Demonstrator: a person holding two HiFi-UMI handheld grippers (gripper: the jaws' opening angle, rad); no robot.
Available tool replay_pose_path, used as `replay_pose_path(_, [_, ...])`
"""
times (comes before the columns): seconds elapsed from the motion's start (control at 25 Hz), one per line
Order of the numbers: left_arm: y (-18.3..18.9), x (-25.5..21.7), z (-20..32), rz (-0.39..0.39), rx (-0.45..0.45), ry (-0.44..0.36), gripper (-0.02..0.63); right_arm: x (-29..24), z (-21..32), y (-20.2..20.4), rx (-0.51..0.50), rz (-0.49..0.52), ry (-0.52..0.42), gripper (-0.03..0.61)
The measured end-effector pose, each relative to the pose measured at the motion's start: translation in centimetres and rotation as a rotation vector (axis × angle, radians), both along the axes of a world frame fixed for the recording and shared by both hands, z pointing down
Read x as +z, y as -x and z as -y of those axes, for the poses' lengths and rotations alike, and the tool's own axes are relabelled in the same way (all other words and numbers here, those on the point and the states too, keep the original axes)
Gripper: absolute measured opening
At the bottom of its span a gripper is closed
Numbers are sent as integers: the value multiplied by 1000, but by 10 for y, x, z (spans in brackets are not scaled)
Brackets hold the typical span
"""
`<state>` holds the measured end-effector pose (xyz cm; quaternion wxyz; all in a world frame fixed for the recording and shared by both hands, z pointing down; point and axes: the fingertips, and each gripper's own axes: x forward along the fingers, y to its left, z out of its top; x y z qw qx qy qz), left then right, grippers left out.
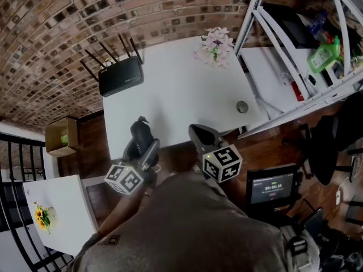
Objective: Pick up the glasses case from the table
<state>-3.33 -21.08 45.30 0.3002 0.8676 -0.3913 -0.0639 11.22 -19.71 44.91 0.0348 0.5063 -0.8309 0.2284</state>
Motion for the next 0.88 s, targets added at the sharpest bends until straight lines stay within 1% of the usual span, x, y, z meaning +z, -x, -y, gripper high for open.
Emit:
replay_pose_path(0.36, [-2,3,-2,-6,13,9,383,1,-3,0,12,-1,0,9])
replay_pose_path(0.88, [-5,8,-7,5,21,21,383,5,-6,0,8,13,4,9])
